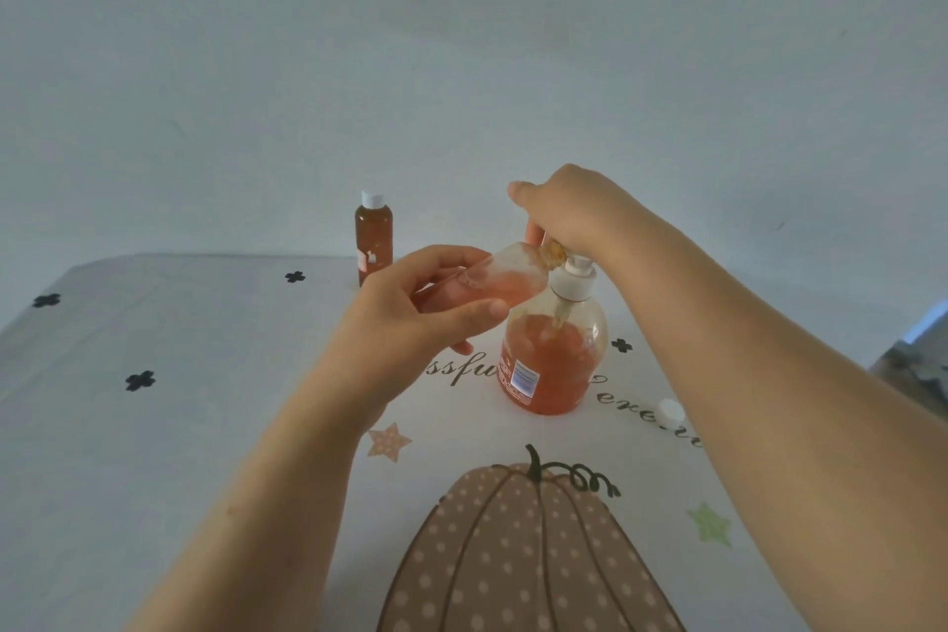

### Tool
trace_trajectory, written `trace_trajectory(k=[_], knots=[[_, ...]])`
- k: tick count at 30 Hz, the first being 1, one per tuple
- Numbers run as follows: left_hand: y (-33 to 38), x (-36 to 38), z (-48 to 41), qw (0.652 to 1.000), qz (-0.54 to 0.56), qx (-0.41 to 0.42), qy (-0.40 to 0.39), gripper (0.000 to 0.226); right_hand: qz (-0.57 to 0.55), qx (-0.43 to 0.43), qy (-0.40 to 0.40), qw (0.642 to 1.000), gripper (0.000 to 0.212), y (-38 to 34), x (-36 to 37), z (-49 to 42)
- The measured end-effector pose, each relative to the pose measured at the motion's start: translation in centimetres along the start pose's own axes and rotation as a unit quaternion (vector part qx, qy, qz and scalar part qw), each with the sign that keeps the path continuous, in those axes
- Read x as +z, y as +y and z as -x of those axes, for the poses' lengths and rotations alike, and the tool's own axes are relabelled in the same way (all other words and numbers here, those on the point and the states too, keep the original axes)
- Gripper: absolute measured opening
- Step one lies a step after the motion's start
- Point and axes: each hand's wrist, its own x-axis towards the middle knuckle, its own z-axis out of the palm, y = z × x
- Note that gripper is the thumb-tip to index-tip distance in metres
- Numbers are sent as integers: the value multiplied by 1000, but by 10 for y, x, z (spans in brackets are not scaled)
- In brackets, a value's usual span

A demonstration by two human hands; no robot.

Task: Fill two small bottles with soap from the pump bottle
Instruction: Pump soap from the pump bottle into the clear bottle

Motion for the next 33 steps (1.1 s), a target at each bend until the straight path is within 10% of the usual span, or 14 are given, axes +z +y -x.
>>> trace_trajectory(k=[33], knots=[[3,-1,1,1000,-13,-1,12,36,-19,18,13,1000,42,1,8,1]])
